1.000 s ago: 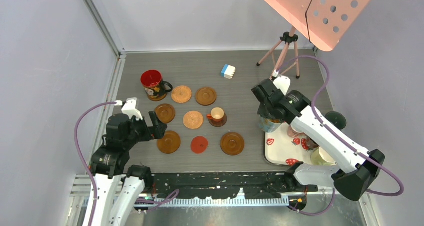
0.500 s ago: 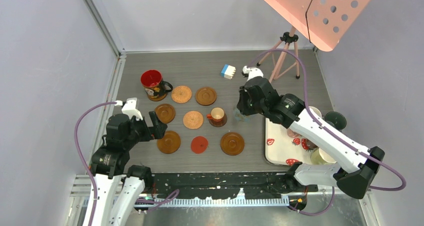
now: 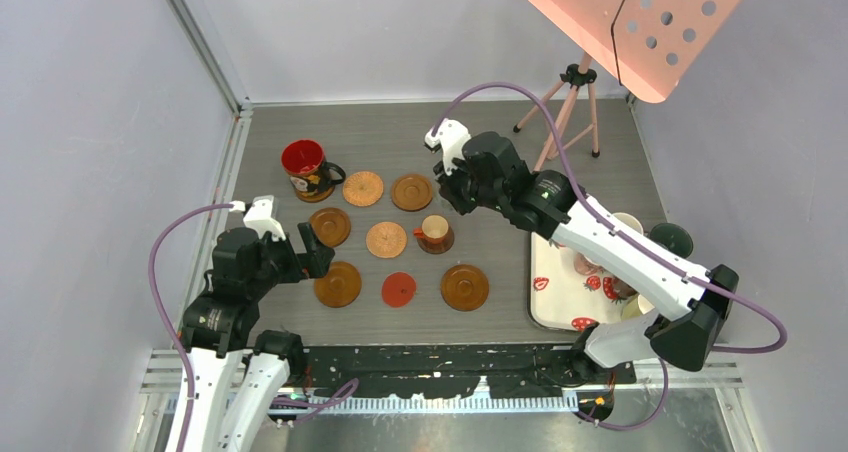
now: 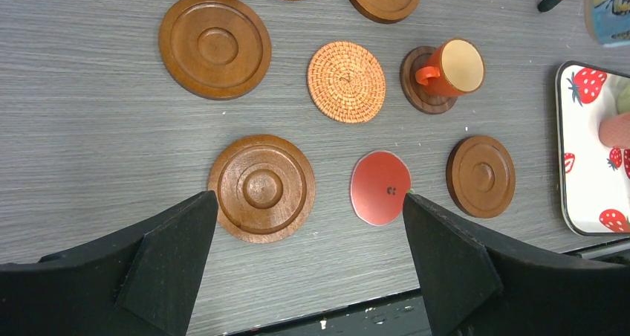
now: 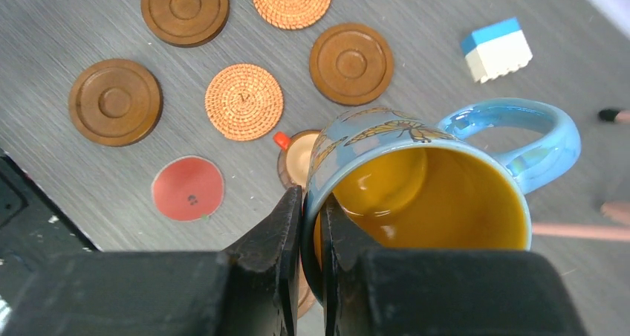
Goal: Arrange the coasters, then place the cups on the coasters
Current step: Pick up the cup from the tray, then place the cup on the coaster, then pick up the cup from the tray.
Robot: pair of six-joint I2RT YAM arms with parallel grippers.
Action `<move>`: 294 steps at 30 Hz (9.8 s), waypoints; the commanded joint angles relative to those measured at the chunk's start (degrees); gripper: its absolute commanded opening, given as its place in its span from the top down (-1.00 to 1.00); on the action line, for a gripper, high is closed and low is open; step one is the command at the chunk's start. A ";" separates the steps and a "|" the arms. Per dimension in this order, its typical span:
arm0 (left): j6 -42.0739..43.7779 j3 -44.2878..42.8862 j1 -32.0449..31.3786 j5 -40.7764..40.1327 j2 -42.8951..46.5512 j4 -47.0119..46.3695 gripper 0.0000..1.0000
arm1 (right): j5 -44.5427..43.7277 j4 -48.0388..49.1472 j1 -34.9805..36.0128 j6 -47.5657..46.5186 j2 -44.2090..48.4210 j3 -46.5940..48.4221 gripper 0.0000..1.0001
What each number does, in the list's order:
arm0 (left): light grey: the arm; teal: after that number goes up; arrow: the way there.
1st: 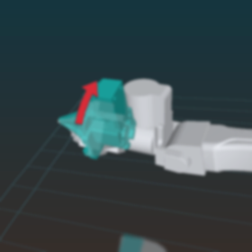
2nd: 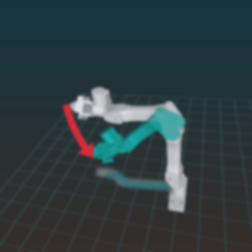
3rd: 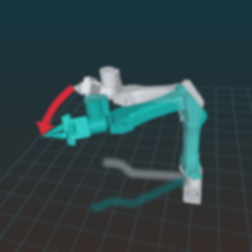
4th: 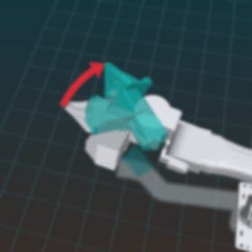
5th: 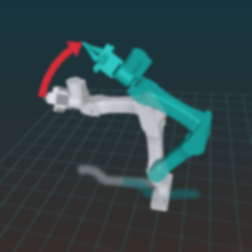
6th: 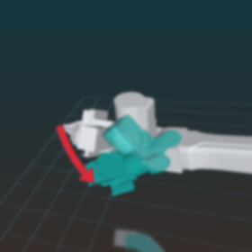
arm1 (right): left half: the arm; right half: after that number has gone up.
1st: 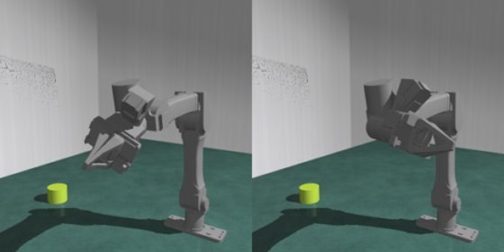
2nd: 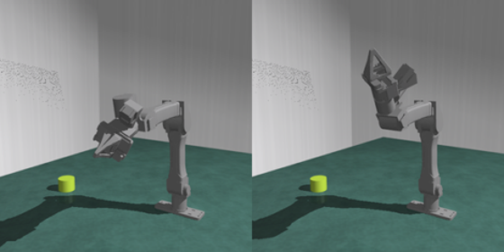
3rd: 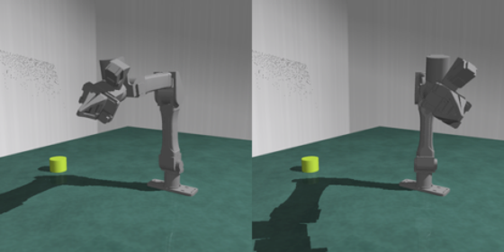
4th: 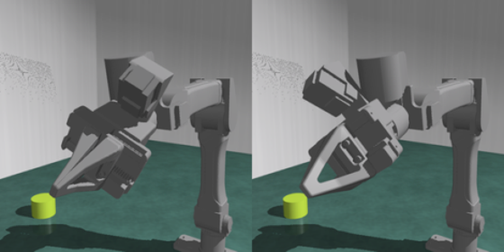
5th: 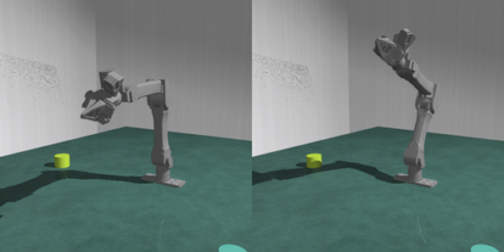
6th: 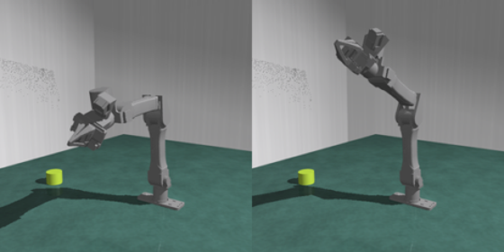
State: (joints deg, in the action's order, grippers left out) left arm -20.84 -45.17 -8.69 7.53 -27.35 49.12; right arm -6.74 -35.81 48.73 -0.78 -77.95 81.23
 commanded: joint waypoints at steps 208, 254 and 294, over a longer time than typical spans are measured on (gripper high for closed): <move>-0.43 0.12 -2.65 -0.10 1.68 -1.27 -0.98 | -30.98 -13.69 -30.76 41.21 9.37 -28.12 -0.16; -0.60 0.17 -2.97 -0.54 1.30 -1.21 -0.98 | -18.59 -5.44 -37.83 28.95 9.01 -30.82 0.90; -1.40 -0.44 -3.00 -4.50 0.62 0.55 -0.98 | -2.08 2.51 -11.23 2.61 8.07 -16.14 0.89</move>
State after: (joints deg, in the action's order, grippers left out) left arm -22.11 -45.08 -11.57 3.86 -25.71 50.00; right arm -12.40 -39.18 36.01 8.38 -70.63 61.84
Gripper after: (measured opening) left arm 0.992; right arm 0.137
